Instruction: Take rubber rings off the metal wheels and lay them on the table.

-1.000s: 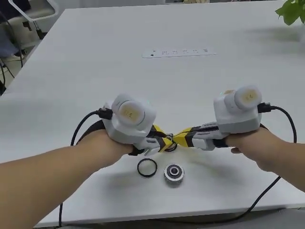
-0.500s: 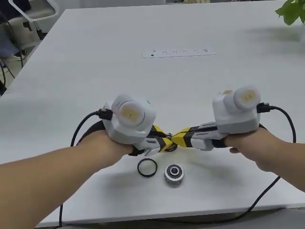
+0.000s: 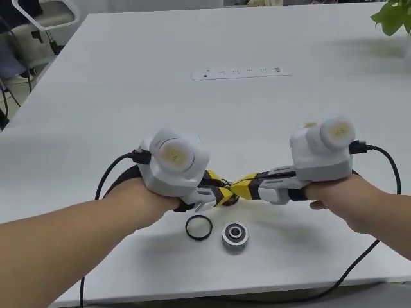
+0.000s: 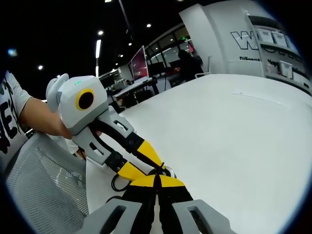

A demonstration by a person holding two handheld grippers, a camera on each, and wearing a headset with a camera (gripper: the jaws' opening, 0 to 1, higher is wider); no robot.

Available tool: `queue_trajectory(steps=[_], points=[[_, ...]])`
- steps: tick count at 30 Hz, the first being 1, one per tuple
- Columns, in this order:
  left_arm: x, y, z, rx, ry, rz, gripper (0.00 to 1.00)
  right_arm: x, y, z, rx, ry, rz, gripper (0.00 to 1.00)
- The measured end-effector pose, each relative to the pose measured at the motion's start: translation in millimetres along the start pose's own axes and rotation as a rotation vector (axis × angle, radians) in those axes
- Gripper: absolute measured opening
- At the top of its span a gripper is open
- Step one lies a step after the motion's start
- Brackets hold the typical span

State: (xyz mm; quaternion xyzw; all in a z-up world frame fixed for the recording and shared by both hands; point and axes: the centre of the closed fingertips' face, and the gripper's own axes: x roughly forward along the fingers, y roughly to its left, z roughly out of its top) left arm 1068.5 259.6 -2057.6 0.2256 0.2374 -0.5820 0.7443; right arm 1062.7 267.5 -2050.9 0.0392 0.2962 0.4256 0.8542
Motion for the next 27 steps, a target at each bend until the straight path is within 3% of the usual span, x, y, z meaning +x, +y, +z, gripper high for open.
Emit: queue_trajectory(steps=[14, 20, 27], points=[[-0.7, -0.2, 0.1, -0.047, -0.011, -0.007, 0.09, -4.0, -5.8, 2.4, 0.019, -0.02, -0.021, 0.0], [-3.3, 0.5, 4.2, -0.025, -0.021, -0.01, 0.05, -4.0, -4.4, 4.0, 0.016, -0.025, -0.019, 0.0], [-7.8, -0.2, 4.9, -0.008, -0.017, -0.018, 0.11, -5.0, -3.7, 5.6, 0.019, -0.032, -0.02, 0.0]])
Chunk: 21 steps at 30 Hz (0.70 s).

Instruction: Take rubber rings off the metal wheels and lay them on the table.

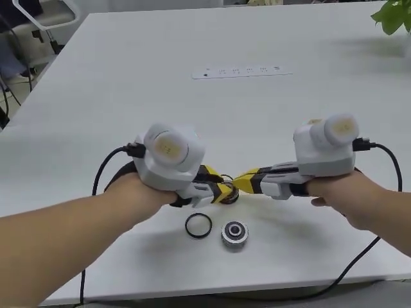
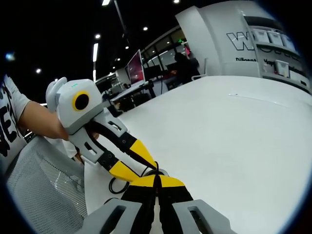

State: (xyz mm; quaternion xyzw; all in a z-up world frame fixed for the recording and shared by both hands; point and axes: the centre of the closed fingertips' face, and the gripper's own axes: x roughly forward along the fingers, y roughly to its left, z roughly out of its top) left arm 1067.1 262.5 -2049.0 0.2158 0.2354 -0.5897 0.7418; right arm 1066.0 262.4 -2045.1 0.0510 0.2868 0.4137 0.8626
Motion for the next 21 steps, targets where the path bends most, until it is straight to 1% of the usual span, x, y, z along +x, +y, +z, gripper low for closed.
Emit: queue_trajectory(steps=[4, 9, 14, 21], points=[[-4.4, -3.3, 3.7, 0.008, -0.01, -0.006, 0.16, -0.4, 0.3, 1.2, 0.002, -0.004, 0.001, 0.0], [-10.3, -6.2, 3.4, 0.028, -0.01, -0.012, 0.19, -1.5, 1.7, 4.4, 0.002, -0.013, 0.004, 0.0], [-17.4, -8.2, 5.3, 0.015, -0.022, -0.018, 0.23, -3.0, 4.0, 6.7, 0.003, -0.02, 0.009, 0.0], [-30.4, -12.1, 13.6, 0.0, -0.062, -0.017, 0.28, -4.4, 10.2, 9.6, -0.004, -0.023, 0.024, 0.0]])
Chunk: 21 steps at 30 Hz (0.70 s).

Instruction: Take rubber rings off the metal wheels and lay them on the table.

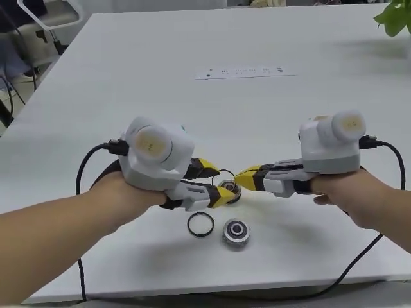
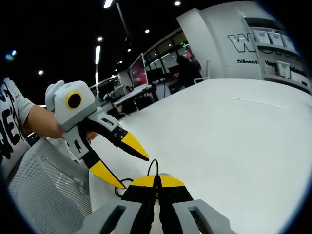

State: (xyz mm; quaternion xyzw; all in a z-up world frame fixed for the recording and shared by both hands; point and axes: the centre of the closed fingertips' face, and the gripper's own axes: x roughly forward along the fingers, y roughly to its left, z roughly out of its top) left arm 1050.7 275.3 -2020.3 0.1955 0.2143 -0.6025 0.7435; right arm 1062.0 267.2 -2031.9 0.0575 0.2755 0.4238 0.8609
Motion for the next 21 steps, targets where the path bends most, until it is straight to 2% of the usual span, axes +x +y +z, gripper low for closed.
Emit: queue_trajectory(steps=[12, 16, 21], points=[[-24.4, -7.0, 4.9, -0.017, -0.042, 0.009, 0.43, -2.3, 9.0, 6.3, -0.006, -0.012, 0.022, 0.0], [-33.3, -10.6, 4.2, -0.008, -0.046, 0.011, 0.46, -2.2, 12.7, 7.6, -0.011, -0.011, 0.031, 0.0], [-41.1, -11.8, 1.6, -0.03, -0.049, 0.015, 0.52, -1.5, 15.4, 8.9, -0.015, -0.01, 0.036, 0.0]])
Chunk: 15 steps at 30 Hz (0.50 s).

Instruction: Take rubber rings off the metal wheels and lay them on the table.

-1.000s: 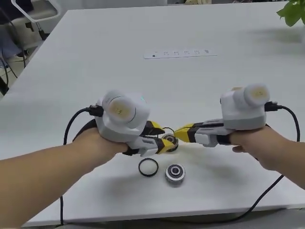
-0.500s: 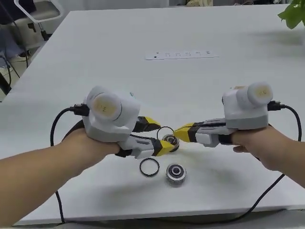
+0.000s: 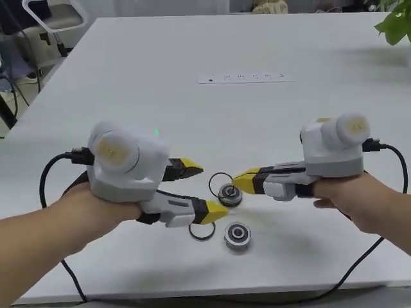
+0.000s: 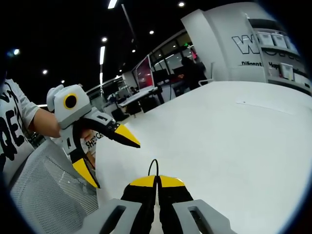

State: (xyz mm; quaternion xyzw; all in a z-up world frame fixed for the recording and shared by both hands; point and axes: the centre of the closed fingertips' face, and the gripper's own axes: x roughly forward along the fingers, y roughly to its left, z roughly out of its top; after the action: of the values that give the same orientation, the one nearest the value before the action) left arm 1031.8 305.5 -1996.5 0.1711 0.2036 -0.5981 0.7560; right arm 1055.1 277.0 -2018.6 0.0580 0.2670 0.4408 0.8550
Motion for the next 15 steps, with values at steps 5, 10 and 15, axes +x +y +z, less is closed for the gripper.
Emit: queue_trajectory(steps=[5, 10, 15], points=[[-9.5, -1.5, -1.1, -0.005, -0.011, 0.011, 0.57, 0.4, 3.6, 2.4, 0.002, -0.004, 0.008, 0.0], [-19.4, -2.9, -1.1, -0.011, -0.023, 0.027, 0.61, 1.9, 7.8, 3.2, -0.005, 0.0, 0.016, 0.0], [-27.1, -3.5, -4.0, 0.004, -0.021, 0.044, 0.66, 3.8, 12.8, 4.4, -0.005, 0.001, 0.028, 0.0]])
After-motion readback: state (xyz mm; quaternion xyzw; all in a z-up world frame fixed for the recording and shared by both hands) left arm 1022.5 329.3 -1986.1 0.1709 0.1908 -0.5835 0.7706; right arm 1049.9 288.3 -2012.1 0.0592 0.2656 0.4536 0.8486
